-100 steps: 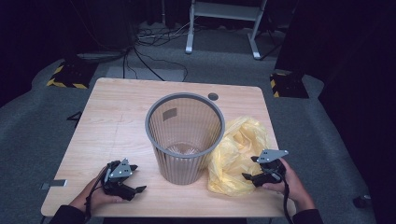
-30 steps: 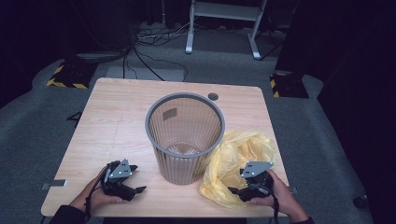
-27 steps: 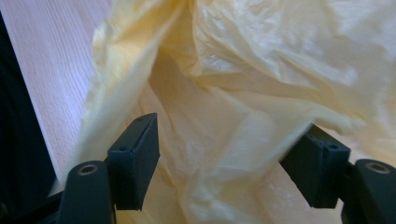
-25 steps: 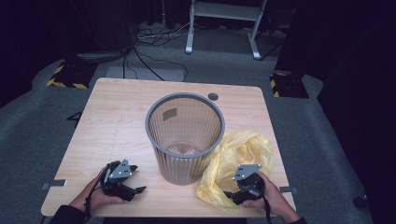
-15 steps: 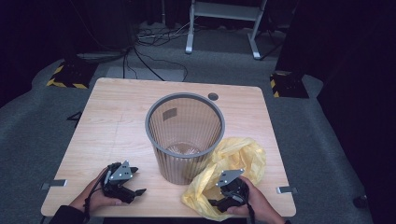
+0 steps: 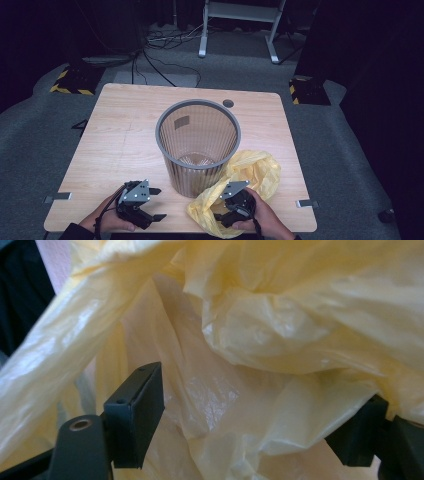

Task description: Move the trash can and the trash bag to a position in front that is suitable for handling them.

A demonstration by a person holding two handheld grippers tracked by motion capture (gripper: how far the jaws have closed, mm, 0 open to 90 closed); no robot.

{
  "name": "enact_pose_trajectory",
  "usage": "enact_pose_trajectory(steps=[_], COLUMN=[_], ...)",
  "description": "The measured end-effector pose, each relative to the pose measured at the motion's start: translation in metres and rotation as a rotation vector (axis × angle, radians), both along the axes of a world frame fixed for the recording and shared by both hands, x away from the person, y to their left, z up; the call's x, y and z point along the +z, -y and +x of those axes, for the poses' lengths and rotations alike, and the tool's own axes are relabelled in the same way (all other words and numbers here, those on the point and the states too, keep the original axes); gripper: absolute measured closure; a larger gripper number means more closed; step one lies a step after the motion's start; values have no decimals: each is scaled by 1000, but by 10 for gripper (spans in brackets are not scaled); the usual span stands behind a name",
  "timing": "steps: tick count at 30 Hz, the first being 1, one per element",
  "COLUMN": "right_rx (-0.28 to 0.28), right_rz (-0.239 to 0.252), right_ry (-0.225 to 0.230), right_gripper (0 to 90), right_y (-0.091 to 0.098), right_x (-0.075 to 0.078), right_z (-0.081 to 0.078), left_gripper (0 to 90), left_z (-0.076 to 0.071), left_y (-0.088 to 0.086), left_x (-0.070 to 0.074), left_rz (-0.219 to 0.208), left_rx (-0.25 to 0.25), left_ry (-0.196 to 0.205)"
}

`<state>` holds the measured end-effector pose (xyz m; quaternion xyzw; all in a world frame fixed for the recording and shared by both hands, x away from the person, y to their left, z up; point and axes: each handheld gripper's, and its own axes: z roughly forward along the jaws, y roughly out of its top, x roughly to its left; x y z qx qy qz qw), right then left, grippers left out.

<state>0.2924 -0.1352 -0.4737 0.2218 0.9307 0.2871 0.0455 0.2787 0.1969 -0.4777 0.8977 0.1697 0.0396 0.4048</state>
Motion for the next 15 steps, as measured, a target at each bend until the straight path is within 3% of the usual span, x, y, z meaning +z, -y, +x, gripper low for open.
enact_pose_trajectory(steps=[10,15], right_rx=[-16,-12], right_rz=[-10,-16], right_ry=[7,9], right_gripper=[259,257], right_y=[-5,-6], right_x=[-4,-5], right_z=[0,-1], left_gripper=[228,232], left_z=[-16,-18], left_y=[42,59], left_x=[5,6], left_rz=[-13,-8], left_rx=[-62,-100], left_ry=[29,14])
